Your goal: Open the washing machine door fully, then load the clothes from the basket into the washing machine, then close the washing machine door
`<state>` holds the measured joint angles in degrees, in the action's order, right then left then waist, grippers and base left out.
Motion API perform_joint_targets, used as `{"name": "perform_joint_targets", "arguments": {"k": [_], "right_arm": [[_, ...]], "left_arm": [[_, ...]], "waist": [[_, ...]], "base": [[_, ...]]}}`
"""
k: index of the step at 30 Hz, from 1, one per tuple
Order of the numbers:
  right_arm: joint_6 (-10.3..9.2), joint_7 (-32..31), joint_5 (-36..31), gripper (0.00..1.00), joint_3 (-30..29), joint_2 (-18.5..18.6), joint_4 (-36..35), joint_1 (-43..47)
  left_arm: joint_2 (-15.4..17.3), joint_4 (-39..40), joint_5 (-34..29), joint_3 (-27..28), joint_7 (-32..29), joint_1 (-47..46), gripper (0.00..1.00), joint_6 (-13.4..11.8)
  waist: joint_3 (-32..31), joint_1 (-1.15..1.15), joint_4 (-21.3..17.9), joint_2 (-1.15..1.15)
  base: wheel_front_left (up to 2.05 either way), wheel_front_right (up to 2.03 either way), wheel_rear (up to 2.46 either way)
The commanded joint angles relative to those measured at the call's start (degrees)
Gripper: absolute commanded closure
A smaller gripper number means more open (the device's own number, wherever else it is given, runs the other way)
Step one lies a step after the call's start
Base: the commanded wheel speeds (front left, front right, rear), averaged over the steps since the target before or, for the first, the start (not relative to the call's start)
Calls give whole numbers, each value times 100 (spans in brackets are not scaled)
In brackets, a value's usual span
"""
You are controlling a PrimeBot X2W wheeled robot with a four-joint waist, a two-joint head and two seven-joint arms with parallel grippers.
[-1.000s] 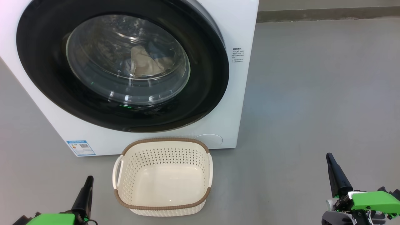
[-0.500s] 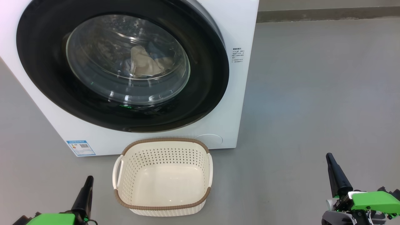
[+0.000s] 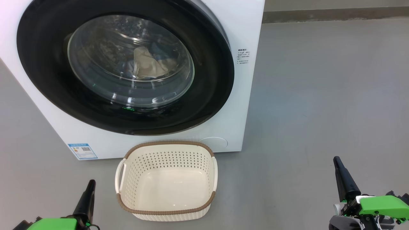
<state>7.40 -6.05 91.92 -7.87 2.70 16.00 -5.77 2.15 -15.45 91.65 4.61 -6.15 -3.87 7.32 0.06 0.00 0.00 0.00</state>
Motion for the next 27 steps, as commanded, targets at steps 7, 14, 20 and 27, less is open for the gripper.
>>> {"name": "perform_joint_targets", "arguments": {"k": [7,14,20,27], "right_arm": [[9,-49,19,100,127,18,-171,-74],[9,-48,19,100,128,18,-171,-74],[9,-48,19,100,128,18,-171,-74],[9,-48,19,100,128,18,-171,-74]], "left_arm": [[73,113,45,199,-39,-265,100,17],[73,113,45,199,-39,-265,100,17],[73,113,45,199,-39,-265,100,17],[73,113,45,199,-38,-265,100,17]], "waist": [[0,0,0,0],[0,0,0,0],[0,0,0,0],[0,0,0,0]], "base": [[0,0,0],[0,0,0],[0,0,0],[0,0,0]]}}
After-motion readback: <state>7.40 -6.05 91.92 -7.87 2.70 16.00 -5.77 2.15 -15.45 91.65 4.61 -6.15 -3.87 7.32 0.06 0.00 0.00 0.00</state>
